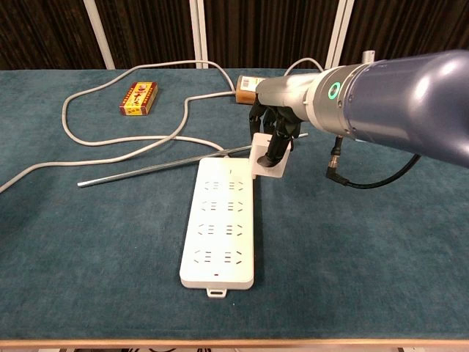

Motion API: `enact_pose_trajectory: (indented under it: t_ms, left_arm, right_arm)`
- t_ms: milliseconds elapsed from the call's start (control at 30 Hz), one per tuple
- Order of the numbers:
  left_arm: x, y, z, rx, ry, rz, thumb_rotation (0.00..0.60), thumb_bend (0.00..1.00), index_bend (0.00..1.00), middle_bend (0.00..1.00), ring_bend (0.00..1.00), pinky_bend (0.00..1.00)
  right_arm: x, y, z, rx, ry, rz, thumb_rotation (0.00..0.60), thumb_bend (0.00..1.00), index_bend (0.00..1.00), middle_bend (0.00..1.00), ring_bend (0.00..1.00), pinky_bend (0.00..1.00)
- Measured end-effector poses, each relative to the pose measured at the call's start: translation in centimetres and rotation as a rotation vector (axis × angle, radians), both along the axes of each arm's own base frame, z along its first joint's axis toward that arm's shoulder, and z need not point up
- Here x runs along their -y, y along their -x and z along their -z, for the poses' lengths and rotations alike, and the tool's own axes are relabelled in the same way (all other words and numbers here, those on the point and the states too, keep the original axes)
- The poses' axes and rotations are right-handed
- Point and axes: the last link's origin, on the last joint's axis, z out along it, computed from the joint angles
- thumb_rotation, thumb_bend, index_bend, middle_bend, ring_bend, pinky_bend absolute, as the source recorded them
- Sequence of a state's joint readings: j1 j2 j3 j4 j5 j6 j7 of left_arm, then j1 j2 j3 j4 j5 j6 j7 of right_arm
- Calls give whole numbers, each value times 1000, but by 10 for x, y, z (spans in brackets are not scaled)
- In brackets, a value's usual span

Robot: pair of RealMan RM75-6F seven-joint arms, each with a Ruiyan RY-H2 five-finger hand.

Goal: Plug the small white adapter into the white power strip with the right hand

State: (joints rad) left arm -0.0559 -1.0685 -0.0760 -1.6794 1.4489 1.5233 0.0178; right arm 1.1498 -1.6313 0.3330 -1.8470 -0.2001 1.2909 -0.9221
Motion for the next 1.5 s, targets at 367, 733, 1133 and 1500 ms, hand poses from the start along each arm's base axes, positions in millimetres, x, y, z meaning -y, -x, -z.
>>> enact_pose_trajectory:
  t_ms: [367, 733, 1133, 1500]
  left_arm:
    - [-1, 0, 1, -4, 0, -2, 600, 90, 199, 0, 0, 0]
    - [-1, 0, 0, -2, -1, -4, 600, 90, 199, 0, 0, 0]
    - [-1, 1, -2, 5, -6, -8, 600, 89, 199, 0, 0, 0]
    - [-2, 2, -3, 5, -7, -14, 600, 89, 199, 0, 0, 0]
  right_arm:
    - [5, 2, 8, 29, 31, 10, 600, 511, 650, 533, 558, 328]
    - [4, -3, 14, 48, 26, 4, 600, 512, 654, 533, 558, 328]
    - [1, -10, 24, 42, 18, -19, 600, 512, 654, 533, 558, 328]
    - [1, -9, 28, 26, 25, -32, 600, 513, 654, 533, 558, 328]
